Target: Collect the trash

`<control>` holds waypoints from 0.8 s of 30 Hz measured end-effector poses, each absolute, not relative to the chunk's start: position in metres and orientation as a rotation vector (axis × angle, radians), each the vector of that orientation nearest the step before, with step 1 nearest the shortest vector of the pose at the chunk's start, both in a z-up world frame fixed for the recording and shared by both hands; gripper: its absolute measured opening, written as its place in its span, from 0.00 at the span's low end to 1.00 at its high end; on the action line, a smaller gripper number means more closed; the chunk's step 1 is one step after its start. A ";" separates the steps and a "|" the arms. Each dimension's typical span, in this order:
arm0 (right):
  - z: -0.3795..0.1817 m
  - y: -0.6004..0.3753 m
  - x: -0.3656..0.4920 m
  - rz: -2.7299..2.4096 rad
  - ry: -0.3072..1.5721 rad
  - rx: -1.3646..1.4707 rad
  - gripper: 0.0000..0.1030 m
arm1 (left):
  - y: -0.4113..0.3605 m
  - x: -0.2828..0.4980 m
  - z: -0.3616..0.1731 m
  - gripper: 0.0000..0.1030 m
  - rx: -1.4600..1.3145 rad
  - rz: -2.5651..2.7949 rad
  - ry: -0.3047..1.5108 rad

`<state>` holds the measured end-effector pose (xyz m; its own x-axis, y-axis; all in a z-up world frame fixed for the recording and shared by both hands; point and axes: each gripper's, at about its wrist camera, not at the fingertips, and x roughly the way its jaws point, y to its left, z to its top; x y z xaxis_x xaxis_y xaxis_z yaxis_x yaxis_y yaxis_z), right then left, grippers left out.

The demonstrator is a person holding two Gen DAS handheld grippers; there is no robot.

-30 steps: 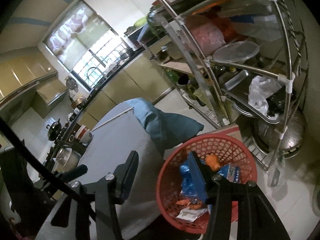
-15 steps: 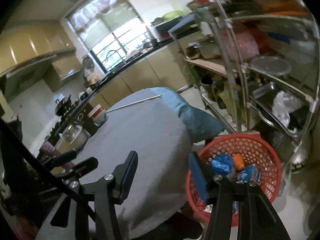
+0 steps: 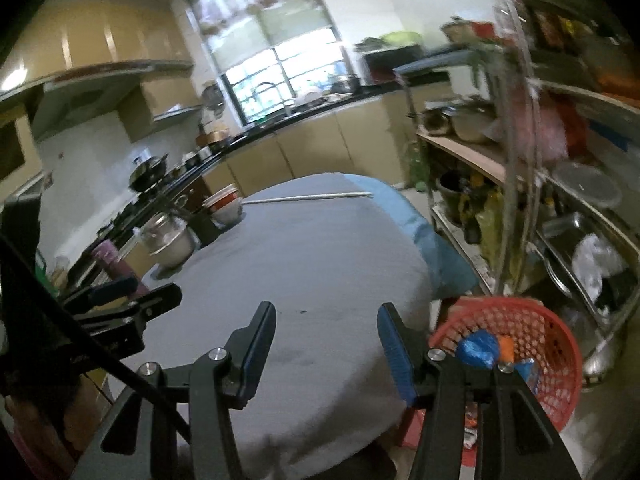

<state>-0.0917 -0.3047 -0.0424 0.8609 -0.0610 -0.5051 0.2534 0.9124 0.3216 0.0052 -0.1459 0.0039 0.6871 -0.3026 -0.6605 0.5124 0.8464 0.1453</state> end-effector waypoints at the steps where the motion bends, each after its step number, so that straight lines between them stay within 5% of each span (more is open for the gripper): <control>1: -0.040 -0.298 -0.087 -0.155 0.509 0.373 0.55 | -0.141 0.007 0.005 0.78 0.333 -0.440 0.665; 24: -0.025 -0.171 -0.013 0.027 0.546 0.220 0.59 | -0.012 0.037 0.017 0.78 0.222 -0.143 0.641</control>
